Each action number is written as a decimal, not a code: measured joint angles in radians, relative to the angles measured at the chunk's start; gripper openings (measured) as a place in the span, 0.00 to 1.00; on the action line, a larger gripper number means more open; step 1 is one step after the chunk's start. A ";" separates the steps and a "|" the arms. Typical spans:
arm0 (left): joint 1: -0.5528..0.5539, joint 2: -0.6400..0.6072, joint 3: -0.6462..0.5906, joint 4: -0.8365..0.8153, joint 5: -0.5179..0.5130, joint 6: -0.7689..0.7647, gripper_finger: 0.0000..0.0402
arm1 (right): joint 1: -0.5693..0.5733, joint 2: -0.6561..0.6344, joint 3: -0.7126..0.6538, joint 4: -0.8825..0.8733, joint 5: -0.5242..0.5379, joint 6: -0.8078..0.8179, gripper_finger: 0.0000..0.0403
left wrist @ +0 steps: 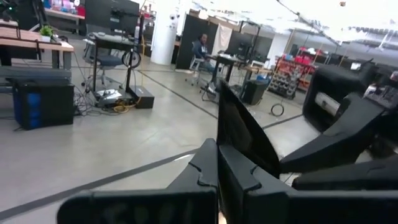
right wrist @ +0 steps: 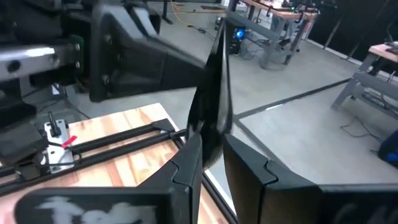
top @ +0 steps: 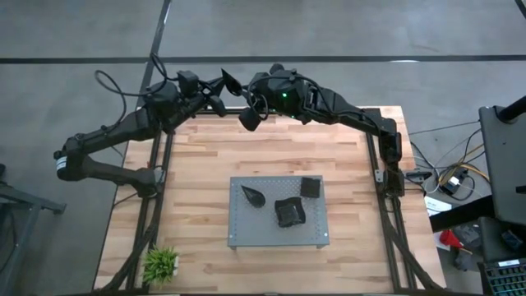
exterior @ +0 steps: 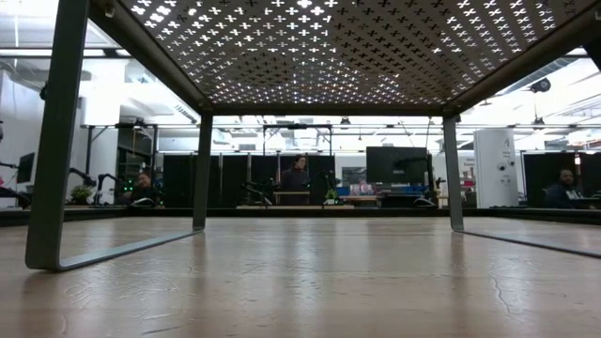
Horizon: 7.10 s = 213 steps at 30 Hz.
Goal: Pick & Place Mini shaped plates
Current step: Stack the drop shaped plate on top of the other drop shaped plates on the shelf, then return to Home Position
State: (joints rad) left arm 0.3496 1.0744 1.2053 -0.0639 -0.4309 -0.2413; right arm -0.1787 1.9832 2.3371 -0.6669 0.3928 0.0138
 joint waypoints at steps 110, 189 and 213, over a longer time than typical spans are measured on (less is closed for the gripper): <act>-0.026 -0.218 0.000 -0.051 0.325 -0.234 0.45 | 0.232 -0.007 -0.434 -0.265 -0.579 0.715 0.02; -0.026 -0.326 -0.143 -0.446 0.782 0.052 0.00 | 0.178 -0.163 -0.521 -0.068 -0.480 0.392 0.02; -0.027 -0.755 -0.520 -0.381 0.475 0.009 0.00 | 0.081 -0.852 -1.178 0.265 -0.362 0.255 0.02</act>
State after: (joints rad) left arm 0.3226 0.3192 0.6850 -0.4447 0.0440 -0.2327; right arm -0.0974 1.1311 1.1586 -0.4015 0.0312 0.2684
